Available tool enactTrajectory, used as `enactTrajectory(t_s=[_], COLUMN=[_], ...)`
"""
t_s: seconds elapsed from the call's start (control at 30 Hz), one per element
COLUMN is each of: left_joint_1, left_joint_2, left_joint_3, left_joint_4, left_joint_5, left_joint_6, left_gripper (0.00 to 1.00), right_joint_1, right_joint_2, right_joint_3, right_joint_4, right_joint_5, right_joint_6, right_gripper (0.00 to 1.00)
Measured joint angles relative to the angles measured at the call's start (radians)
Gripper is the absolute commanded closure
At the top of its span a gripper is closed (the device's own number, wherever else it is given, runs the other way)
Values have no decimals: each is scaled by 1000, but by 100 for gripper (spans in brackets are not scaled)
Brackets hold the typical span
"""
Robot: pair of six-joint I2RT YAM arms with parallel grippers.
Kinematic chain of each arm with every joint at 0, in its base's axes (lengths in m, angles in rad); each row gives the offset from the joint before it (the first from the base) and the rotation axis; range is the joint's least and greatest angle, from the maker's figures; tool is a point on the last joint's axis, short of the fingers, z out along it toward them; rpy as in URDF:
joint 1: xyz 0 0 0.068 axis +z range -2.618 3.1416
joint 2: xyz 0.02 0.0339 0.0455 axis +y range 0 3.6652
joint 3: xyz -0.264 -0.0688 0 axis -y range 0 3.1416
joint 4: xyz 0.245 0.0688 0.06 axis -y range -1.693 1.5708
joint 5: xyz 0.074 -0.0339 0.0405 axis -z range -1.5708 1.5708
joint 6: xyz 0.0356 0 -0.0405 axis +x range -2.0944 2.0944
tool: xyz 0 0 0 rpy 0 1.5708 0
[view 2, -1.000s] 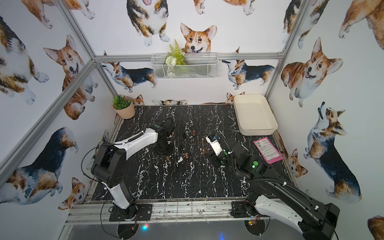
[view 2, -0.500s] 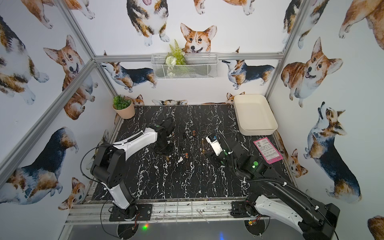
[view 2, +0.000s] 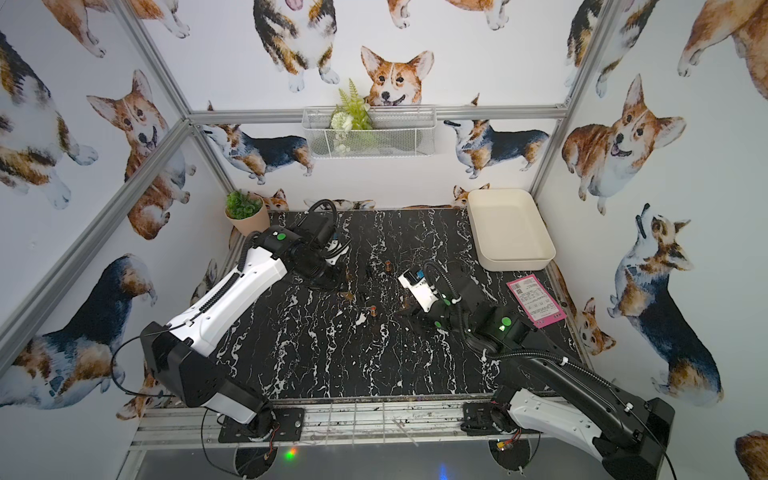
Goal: Open the lipstick cap
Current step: Pick up the lipstick at the center of the board, then open the cover of the lipstick.
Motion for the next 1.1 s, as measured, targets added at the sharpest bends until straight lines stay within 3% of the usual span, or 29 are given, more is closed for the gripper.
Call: enactTrajectory(t_s=[0.13, 0.37, 0.83, 1.1], left_joint_1=[-32, -88, -159, -163], left_joint_2=[-26, -39, -48, -39], left_joint_3=[70, 153, 121, 138], left_joint_4=[-39, -86, -90, -67], left_joint_5=[85, 175, 309, 337], left_joint_6=[-26, -55, -108, -126], left_gripper=[88, 88, 88, 88], right_joint_1=[59, 68, 74, 76], right_joint_2=[62, 140, 194, 209], right_joint_3=[47, 99, 137, 143], right_joint_4=[5, 19, 48, 46], right_joint_5=[-20, -39, -70, -82], right_joint_6=[-21, -56, -98, -105], right_gripper=[47, 47, 53, 67])
